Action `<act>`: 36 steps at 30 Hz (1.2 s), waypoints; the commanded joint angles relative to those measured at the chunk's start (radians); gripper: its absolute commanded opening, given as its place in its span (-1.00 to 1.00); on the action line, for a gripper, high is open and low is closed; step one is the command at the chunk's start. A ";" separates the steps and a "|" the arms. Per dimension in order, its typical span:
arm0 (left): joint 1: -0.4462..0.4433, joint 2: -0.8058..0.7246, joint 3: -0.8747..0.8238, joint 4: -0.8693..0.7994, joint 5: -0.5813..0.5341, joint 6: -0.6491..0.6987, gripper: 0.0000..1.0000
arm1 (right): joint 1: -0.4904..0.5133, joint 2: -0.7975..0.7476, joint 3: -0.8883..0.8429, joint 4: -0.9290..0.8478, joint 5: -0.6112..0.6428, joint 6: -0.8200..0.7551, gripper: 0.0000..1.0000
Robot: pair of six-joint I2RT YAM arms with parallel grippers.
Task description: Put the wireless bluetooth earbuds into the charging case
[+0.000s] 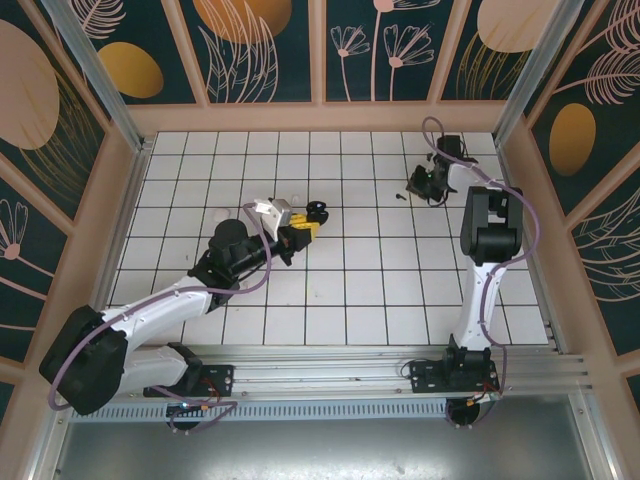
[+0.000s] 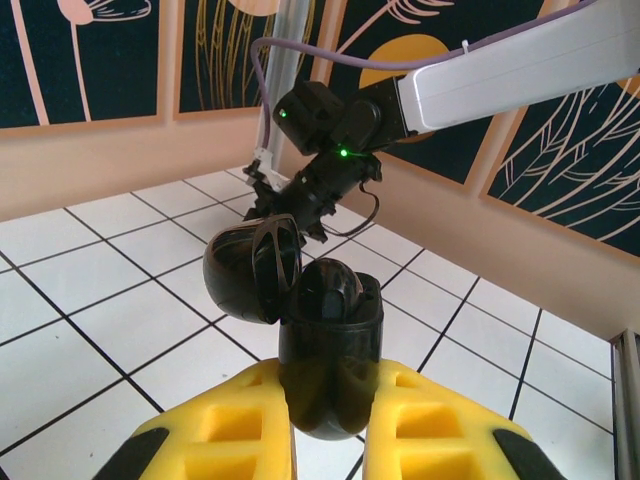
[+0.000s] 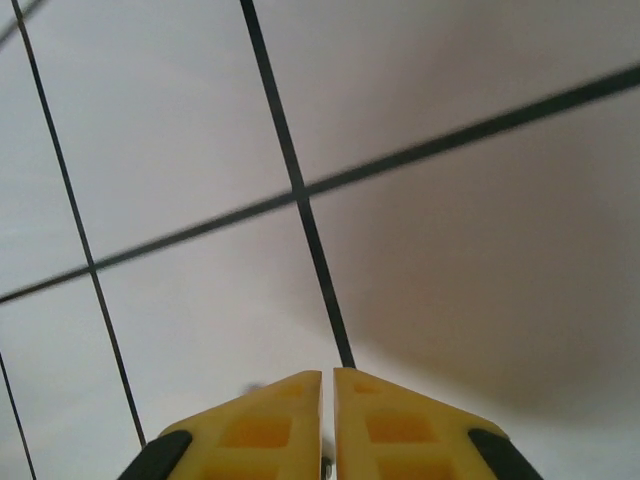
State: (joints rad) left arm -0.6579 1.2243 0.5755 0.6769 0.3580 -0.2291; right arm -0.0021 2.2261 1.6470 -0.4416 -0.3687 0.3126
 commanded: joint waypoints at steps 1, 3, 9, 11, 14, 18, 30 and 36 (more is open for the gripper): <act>0.007 0.009 0.035 0.032 0.014 0.014 -1.00 | 0.022 -0.022 -0.060 0.010 -0.054 -0.005 -0.82; 0.007 0.008 0.035 0.033 0.018 0.010 -1.00 | 0.027 -0.035 -0.091 0.017 -0.061 -0.001 -0.83; 0.007 -0.011 0.026 0.031 0.019 0.005 -1.00 | 0.050 -0.111 -0.230 0.070 -0.077 0.039 -0.86; 0.007 -0.019 0.019 0.030 0.018 0.004 -1.00 | 0.063 -0.139 -0.271 0.089 -0.086 0.047 -0.86; 0.007 -0.028 0.013 0.032 0.018 0.001 -1.00 | 0.086 -0.168 -0.301 0.090 -0.067 0.046 -0.86; 0.007 -0.037 0.011 0.028 0.022 -0.002 -1.00 | 0.087 -0.208 -0.308 0.073 -0.015 0.055 -0.88; 0.007 -0.036 0.022 0.013 0.024 0.004 -1.00 | 0.034 -0.210 -0.196 0.059 0.007 0.029 -0.62; 0.007 -0.014 0.044 0.012 0.021 0.014 -1.00 | 0.034 -0.126 -0.100 0.015 0.005 -0.012 -0.31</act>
State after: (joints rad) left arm -0.6579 1.1961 0.5842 0.6762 0.3618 -0.2291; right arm 0.0315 2.0491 1.5036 -0.3737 -0.3672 0.3359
